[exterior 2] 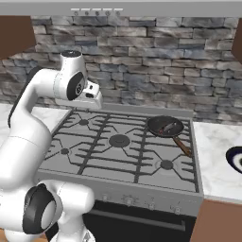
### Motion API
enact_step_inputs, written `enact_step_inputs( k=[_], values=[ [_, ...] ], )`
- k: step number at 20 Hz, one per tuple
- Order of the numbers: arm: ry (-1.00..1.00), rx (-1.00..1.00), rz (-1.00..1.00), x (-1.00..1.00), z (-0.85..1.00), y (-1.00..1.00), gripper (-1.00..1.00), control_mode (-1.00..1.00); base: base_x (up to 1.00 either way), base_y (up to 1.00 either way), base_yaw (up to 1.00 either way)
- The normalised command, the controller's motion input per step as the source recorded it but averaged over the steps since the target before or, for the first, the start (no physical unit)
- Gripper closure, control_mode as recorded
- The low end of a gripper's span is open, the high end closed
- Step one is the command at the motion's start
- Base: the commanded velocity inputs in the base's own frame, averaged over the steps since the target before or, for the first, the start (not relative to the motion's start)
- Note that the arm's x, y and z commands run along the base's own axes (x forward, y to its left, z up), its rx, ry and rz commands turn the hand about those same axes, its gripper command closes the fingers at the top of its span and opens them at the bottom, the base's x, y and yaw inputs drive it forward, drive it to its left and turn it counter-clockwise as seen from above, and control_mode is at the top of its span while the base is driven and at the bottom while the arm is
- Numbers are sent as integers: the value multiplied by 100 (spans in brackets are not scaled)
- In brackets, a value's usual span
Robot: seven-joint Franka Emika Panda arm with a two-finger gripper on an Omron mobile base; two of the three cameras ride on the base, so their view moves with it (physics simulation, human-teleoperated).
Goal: Place the fish on the plate and place the tomato on the same plate.
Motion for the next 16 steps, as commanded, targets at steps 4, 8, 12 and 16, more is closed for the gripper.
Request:
enact_step_inputs(
  k=[4,8,12,16],
  values=[
    [0,0,0,0,0,0,-100,100,-1,-7,0],
    [0,0,0,0,0,0,-100,100,-8,-45,0],
    [0,0,0,0,0,0,-100,100,-11,-65,0],
    [0,0,0,0,0,0,-100,100,-12,-66,0]
  ],
)
